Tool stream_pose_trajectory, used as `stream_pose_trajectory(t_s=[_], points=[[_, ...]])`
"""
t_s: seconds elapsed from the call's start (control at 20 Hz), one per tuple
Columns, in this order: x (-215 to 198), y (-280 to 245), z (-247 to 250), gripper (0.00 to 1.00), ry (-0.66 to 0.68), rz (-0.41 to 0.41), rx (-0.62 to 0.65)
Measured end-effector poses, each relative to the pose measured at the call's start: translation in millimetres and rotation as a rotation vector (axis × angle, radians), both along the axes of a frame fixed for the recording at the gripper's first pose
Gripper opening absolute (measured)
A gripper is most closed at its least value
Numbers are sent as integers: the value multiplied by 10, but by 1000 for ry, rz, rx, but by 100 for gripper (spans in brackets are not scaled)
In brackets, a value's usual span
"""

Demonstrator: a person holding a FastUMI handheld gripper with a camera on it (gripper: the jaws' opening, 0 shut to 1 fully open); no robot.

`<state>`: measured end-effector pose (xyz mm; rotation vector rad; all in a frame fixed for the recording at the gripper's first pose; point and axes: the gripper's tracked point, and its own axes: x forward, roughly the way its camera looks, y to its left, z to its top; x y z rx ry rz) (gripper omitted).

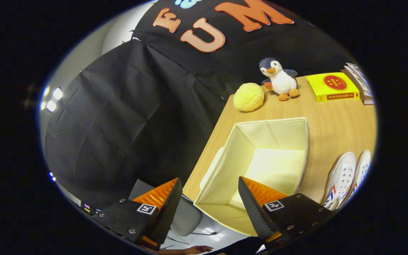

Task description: Open the storage box then place both shoes into the box .Put the left shoe in first, then the right shoe, with the right side of both shoes facing outward in a uniform manner.

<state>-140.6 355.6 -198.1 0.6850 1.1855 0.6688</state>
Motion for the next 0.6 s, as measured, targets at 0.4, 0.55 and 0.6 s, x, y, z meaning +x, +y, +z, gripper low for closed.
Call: stream_pose_trajectory(t_s=[0.4,0.55,0.6], points=[[-190,-1289,-674,95,9,-94,-290],[-392,-1673,-951,95,17,-64,-426],[-449,-1793,-1034,95,20,-57,-467]])
